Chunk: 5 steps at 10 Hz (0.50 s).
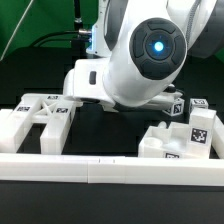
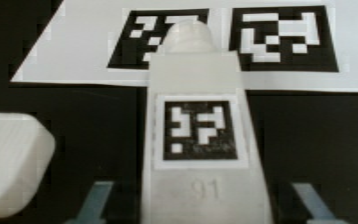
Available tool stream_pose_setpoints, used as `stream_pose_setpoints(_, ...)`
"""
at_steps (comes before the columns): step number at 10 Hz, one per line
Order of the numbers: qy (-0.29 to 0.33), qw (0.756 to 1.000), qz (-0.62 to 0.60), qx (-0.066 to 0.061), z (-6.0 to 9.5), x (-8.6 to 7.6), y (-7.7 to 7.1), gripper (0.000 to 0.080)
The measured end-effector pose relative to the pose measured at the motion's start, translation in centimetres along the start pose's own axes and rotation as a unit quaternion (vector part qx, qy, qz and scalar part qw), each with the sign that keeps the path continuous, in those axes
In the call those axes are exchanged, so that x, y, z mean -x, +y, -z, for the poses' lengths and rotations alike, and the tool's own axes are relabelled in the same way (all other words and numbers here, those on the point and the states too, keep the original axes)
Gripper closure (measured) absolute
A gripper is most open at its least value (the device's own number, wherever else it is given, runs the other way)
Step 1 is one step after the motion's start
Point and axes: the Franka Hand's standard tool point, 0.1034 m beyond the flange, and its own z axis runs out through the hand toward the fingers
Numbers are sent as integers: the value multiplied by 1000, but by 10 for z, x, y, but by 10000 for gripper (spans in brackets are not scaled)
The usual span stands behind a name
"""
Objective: Assemble chair
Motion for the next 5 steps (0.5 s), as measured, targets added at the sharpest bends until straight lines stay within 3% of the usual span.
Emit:
stream_pose_setpoints(2, 1, 1000, 8, -5, 13, 5, 9, 514)
stream_pose_setpoints(5, 4, 1000, 13, -20, 45, 26, 26, 514)
